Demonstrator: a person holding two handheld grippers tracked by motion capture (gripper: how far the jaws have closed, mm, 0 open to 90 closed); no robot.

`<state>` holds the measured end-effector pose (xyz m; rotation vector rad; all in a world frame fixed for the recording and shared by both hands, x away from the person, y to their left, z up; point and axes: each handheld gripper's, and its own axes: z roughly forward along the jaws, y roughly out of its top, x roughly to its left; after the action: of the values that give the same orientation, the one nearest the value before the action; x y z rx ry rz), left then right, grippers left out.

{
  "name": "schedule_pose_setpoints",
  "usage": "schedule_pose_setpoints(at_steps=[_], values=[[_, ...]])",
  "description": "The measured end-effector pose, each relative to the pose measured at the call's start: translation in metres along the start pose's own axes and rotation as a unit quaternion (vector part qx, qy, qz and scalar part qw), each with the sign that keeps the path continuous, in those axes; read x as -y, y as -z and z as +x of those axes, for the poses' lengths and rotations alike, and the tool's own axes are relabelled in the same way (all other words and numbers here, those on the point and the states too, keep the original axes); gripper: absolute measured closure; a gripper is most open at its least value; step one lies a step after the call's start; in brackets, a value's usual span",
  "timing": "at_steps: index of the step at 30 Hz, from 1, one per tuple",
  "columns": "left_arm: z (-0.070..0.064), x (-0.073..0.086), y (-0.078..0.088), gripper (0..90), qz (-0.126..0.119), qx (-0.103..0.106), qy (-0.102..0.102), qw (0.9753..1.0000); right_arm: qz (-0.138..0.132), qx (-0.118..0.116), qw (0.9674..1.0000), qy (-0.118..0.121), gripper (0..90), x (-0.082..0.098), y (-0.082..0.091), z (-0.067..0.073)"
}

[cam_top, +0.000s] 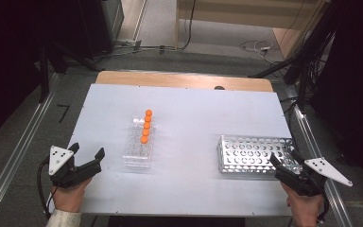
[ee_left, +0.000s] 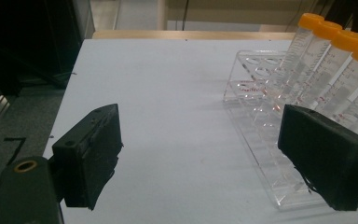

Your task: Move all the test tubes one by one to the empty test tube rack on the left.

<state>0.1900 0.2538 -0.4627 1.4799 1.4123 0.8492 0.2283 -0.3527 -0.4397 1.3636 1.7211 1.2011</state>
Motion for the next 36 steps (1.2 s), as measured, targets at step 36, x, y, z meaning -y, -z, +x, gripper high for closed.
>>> schedule_pose_setpoints(at_steps=[36], values=[[0.012, 0.005, 0.008, 13.8, -0.002, -0.016, 0.005, 0.9999, 0.003, 0.018, 0.9997, -0.015, 18.9, 0.005, 0.006, -0.011]])
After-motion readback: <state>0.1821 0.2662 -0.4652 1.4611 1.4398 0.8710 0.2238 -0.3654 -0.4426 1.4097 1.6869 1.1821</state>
